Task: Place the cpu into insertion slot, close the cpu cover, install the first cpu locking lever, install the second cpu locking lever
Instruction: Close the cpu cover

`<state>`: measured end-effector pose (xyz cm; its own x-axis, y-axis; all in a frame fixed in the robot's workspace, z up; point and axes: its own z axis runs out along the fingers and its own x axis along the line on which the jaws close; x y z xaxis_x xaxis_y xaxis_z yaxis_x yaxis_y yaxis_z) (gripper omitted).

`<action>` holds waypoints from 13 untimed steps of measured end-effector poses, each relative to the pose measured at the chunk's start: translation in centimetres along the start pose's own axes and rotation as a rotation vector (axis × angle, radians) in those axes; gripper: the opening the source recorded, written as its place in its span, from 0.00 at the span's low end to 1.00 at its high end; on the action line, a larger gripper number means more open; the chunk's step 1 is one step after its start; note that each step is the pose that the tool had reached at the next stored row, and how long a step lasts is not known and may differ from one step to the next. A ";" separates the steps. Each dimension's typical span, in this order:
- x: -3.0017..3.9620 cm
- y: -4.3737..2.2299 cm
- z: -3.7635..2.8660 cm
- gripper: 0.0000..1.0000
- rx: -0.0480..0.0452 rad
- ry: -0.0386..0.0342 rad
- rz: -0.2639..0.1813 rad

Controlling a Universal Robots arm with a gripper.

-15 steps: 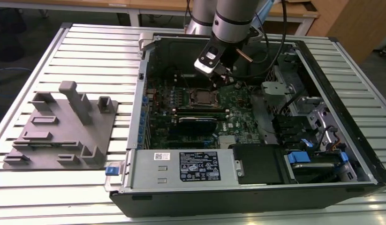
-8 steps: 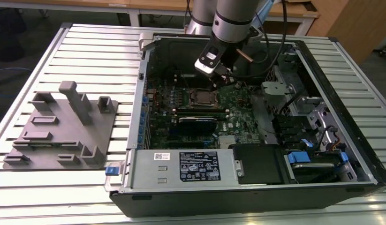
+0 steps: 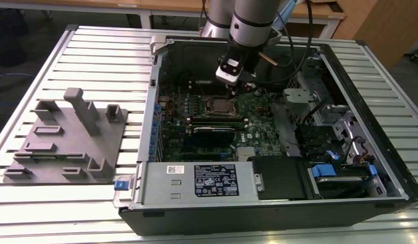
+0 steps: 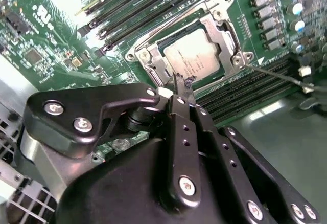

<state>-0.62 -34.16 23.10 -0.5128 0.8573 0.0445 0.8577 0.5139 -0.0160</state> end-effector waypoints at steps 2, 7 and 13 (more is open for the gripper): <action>0.00 0.00 0.00 0.11 0.0014 -0.0005 -0.032; 0.00 0.00 0.01 0.11 0.0043 -0.0015 -0.099; 0.00 0.00 0.01 0.11 0.0074 -0.0026 -0.167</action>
<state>-0.62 -34.16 23.09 -0.6486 0.7599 0.0445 0.7600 0.6497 -0.0159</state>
